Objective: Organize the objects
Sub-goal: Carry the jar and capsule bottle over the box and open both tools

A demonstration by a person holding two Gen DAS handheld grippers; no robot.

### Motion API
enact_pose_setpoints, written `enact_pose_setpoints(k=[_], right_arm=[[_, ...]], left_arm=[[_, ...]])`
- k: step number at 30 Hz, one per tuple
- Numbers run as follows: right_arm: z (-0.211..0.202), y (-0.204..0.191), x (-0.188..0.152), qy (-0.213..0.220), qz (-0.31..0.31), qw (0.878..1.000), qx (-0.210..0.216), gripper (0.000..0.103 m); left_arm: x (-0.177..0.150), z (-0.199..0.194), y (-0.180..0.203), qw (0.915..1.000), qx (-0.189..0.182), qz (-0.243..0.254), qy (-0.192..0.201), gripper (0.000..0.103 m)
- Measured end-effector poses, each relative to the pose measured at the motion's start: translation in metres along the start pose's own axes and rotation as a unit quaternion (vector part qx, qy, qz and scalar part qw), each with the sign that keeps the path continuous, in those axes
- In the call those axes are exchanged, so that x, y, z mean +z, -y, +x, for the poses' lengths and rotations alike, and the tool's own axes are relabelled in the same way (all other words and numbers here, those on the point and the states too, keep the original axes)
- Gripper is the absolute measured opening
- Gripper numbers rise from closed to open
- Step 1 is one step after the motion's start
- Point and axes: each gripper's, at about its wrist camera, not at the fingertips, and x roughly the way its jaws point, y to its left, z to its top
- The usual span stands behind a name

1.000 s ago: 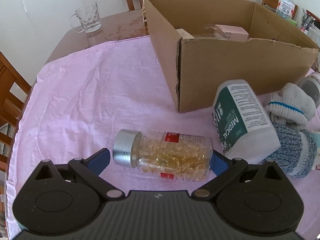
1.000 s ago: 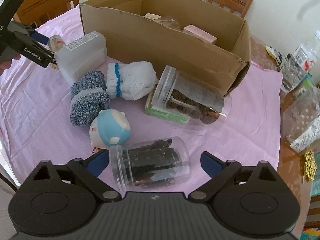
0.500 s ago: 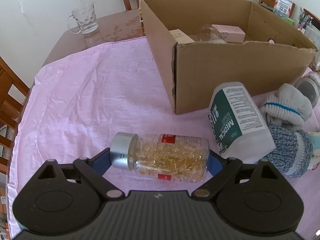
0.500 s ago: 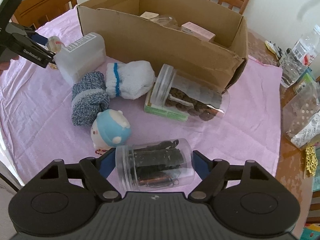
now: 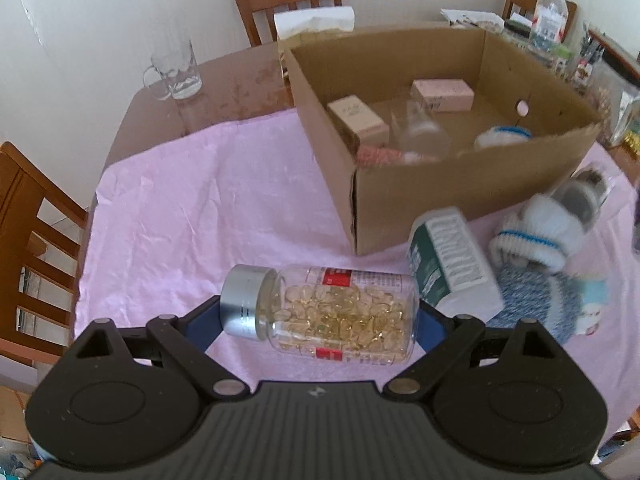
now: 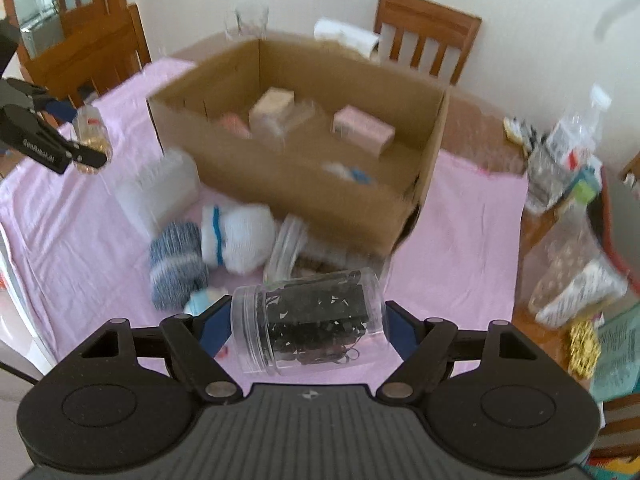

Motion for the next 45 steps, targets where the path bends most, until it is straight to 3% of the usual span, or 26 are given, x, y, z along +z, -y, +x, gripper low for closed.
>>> enact_pose_setpoints(k=[11, 20, 27, 35, 45], right_arm=[[-0.02, 0.028, 0.077, 0.083, -0.025, 0.996, -0.008, 0.082], [0.034, 0.045, 0.133, 0.065, -0.055, 0.996, 0.002, 0.082], [0.064, 0.049, 0.159, 0.064, -0.066, 0.996, 0.004, 0.085], [0.067, 0.05, 0.152, 0.065, -0.059, 0.996, 0.011, 0.095], [0.049, 0.055, 0.124, 0.058, -0.059, 0.997, -0.006, 0.098]], left_arm=[[0.046, -0.043, 0.019, 0.9989, -0.003, 0.019, 0.043, 0.094], [0.08, -0.05, 0.025, 0.9974, 0.01, 0.012, 0.07, 0.094], [0.095, -0.043, 0.025, 0.9975, 0.02, -0.005, 0.068, 0.094], [0.103, -0.032, 0.035, 0.9983, 0.015, 0.0, 0.057, 0.094], [0.124, -0.021, 0.058, 0.998, -0.011, 0.022, 0.059, 0.094]])
